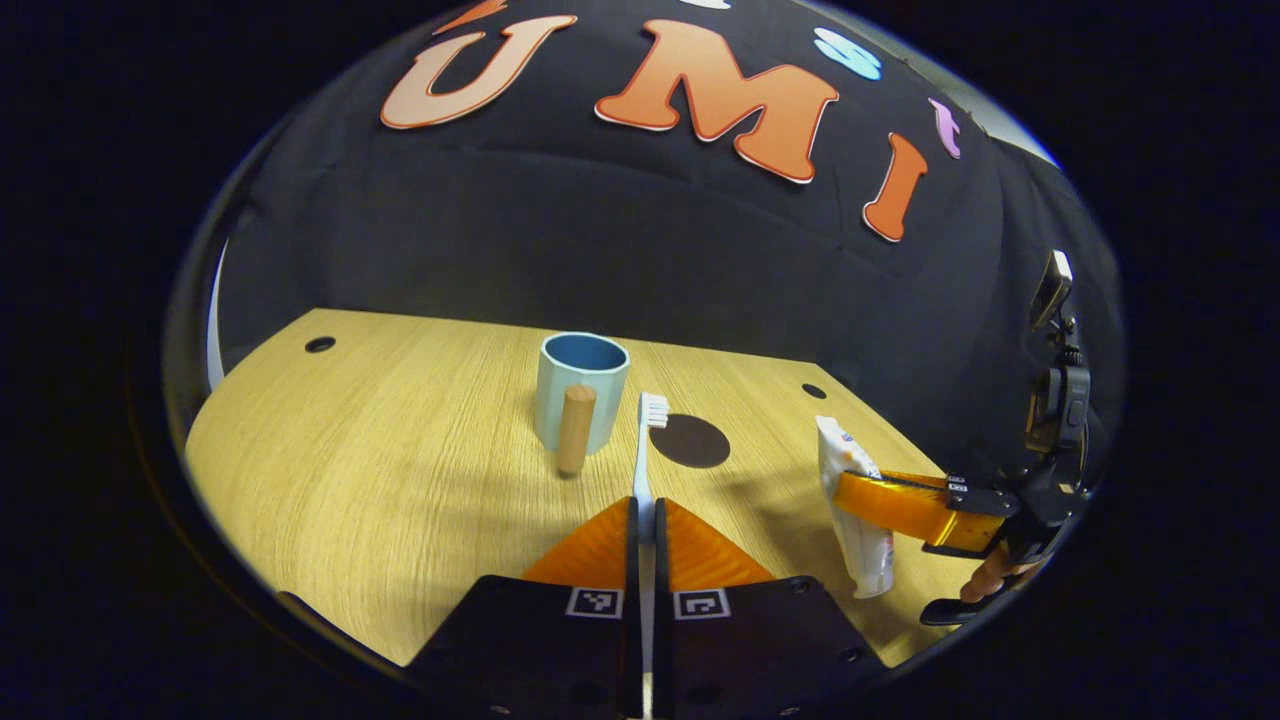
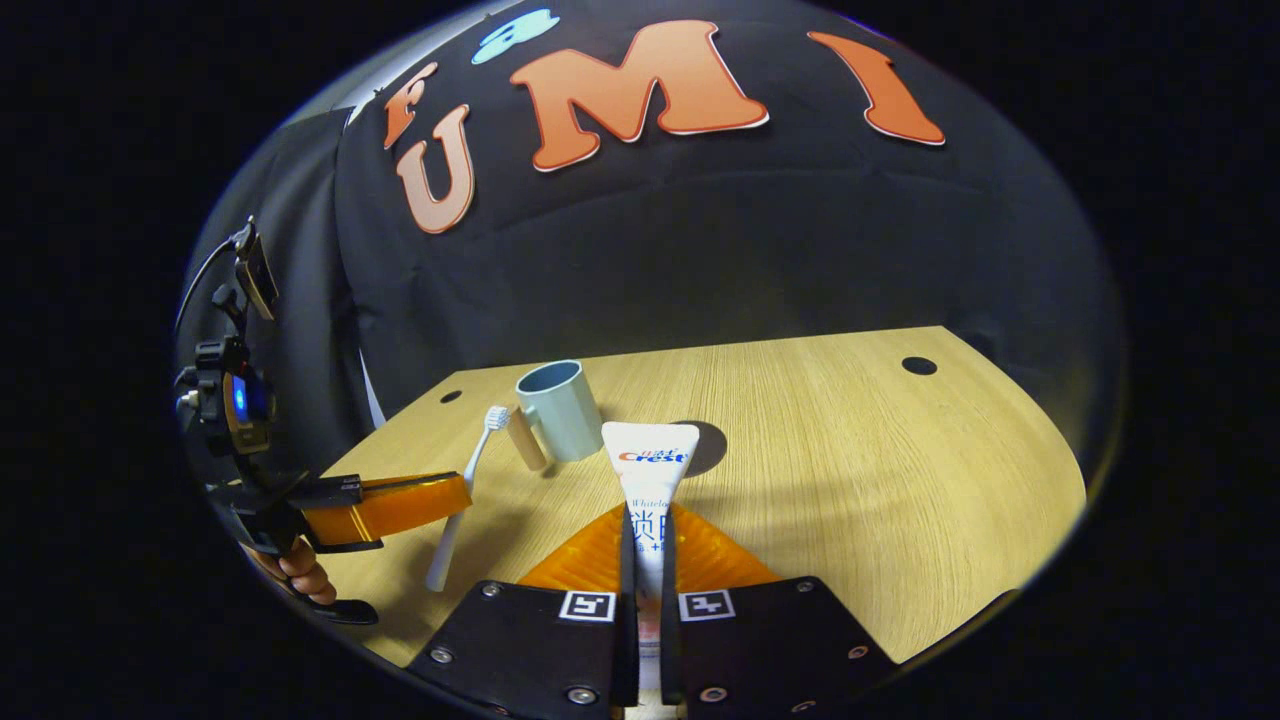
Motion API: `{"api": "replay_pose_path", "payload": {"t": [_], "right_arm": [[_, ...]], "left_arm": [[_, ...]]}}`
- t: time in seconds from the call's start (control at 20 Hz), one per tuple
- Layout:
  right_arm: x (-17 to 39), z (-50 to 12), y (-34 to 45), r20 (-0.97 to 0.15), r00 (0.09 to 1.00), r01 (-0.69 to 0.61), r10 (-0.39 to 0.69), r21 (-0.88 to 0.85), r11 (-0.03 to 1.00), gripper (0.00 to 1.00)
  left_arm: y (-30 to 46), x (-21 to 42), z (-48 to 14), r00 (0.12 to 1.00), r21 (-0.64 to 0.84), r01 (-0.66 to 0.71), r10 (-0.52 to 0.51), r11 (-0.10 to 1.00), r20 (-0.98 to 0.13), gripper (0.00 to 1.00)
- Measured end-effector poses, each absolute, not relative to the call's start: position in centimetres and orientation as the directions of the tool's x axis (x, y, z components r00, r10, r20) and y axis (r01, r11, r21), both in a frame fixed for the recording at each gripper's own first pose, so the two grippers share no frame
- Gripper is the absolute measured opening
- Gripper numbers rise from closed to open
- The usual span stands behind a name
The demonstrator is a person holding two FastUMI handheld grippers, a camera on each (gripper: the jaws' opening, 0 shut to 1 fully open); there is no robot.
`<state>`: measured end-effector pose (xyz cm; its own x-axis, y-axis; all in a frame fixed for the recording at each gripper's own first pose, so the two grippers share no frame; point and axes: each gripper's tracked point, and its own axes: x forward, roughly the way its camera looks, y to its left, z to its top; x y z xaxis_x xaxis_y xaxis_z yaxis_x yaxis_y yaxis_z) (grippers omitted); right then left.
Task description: Put the toothbrush and toothpaste on the desktop into the cup, then pick up the cup and place it on the coaster on the desktop.
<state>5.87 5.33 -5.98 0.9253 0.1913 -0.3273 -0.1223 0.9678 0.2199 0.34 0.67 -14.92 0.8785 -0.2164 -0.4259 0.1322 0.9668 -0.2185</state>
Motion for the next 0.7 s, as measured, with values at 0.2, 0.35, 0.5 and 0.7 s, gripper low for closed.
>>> {"api": "replay_pose_path", "payload": {"t": [0.2,0.35,0.5,0.7], "right_arm": [[6.2,-4.1,4.2,-0.274,0.946,-0.111,0.172,0.224,0.968,0.09],[6.4,-3.0,3.9,-0.237,0.958,-0.108,0.165,0.234,0.966,0.09],[6.4,-1.8,3.6,-0.211,0.964,-0.109,0.160,0.235,0.966,0.09],[6.8,-0.4,2.6,-0.187,0.973,-0.095,0.137,0.220,0.971,0.08]], "left_arm": [[1.8,1.4,-13.6,0.921,-0.175,0.136,-0.190,0.975,-0.341,0.04],[2.8,3.6,-11.8,0.948,-0.109,0.101,-0.129,0.989,-0.291,0.04],[3.9,5.4,-10.1,0.973,-0.050,0.058,-0.068,0.997,-0.219,0.04],[5.1,8.0,-7.2,0.995,-0.018,0.005,-0.007,1.000,-0.104,0.04]]}}
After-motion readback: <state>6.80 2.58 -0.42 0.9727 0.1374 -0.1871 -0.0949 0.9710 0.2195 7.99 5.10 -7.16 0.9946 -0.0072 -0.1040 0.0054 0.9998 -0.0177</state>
